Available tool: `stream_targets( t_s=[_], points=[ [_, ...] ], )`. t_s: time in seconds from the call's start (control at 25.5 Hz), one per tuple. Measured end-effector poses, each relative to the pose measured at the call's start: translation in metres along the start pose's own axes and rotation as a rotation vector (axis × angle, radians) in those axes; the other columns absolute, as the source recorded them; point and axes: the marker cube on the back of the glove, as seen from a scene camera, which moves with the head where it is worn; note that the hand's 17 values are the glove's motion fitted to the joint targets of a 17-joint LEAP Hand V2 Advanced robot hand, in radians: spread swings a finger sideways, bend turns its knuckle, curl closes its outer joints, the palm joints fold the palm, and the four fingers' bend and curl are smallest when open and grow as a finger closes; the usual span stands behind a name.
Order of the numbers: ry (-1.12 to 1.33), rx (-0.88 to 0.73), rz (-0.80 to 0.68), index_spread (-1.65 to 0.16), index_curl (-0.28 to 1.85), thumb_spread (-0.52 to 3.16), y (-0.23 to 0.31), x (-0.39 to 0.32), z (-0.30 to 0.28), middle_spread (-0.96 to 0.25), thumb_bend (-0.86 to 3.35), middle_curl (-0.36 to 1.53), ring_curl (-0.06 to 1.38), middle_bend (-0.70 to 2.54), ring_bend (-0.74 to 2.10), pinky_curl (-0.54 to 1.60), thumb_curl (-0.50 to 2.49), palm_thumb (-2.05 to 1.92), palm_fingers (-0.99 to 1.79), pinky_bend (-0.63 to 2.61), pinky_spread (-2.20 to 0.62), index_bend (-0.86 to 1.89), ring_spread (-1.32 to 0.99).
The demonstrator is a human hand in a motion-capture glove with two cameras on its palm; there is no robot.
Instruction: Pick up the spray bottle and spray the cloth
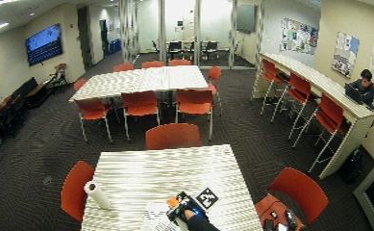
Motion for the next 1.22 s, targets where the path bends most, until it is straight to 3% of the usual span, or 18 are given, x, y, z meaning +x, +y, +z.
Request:
stream_targets(
  t_s=[0.16,0.27,0.55,0.75,0.98,1.22],
  points=[
    [0.186,-0.034,0.277,-0.16,0.58,0.36,-0.03,0.038,0.007,-0.07,-0.02,0.55,0.47,0.56,0.55,0.16,0.8,1.16,0.99,0.13,0.08,0.5,-0.19],
    [0.272,0.013,0.404,-0.16,0.58,0.36,-0.042,0.058,0.008,-0.07,-0.02,0.55,0.47,0.55,0.54,0.16,0.8,1.15,1.0,0.13,0.08,0.49,-0.19],
    [0.256,-0.032,0.39,-0.16,0.58,0.36,-0.044,0.061,0.009,-0.07,-0.02,0.55,0.48,0.54,0.53,0.17,0.81,1.14,1.01,0.12,0.06,0.47,-0.19],
    [0.201,-0.039,0.25,-0.16,0.59,0.36,-0.033,0.049,0.004,-0.07,-0.02,0.56,0.48,0.53,0.52,0.17,0.81,1.14,1.01,0.12,0.06,0.45,-0.19],
    [0.113,0.171,-0.228,-0.17,0.59,0.35,0.01,0.028,-0.014,-0.07,-0.02,0.56,0.49,0.52,0.51,0.18,0.82,1.14,1.01,0.11,0.05,0.44,-0.2],
    [-0.061,0.352,-0.528,-0.17,0.6,0.35,0.046,0.028,-0.027,-0.08,-0.02,0.57,0.49,0.52,0.5,0.17,0.82,1.14,1.01,0.11,0.04,0.44,-0.2]
  ],
)
